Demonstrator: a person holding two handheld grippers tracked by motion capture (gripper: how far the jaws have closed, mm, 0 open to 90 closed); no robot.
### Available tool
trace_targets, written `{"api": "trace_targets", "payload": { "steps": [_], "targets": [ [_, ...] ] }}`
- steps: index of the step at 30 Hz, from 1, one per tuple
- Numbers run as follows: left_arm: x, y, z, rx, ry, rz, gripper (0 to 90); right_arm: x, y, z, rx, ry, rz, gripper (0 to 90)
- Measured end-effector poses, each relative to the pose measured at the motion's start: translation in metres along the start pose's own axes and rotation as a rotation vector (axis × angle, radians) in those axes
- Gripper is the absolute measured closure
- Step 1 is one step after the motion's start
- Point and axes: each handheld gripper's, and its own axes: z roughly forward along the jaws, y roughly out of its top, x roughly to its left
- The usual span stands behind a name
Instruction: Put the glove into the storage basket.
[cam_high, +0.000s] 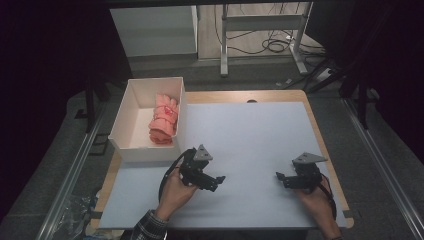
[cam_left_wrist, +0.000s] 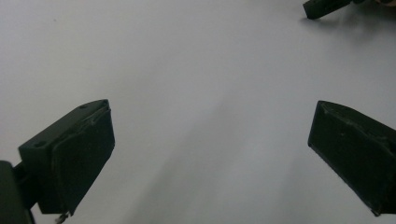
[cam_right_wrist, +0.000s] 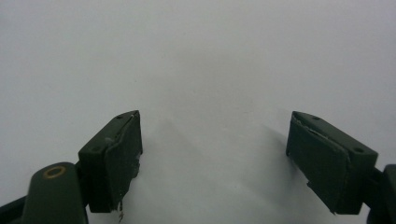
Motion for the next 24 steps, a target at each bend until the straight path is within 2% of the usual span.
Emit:
{"api": "trace_targets", "payload": {
  "steps": [7,16,24],
  "targets": [
    [-0.002,-0.006,0.015,0.02,-0.003,0.008,0.8,0.0,0.0,0.0,-0.001,0.0,0.0,18.8],
    [-0.002,-0.013,0.025,0.04,-0.009,0.01,0.8,0.0,0.0,0.0,-0.001,0.0,-0.001,18.9],
    [-0.003,-0.018,0.037,0.064,-0.009,0.029,0.6,0.0,0.0,0.0,0.0,0.0,0.0,18.9]
  ]
}}
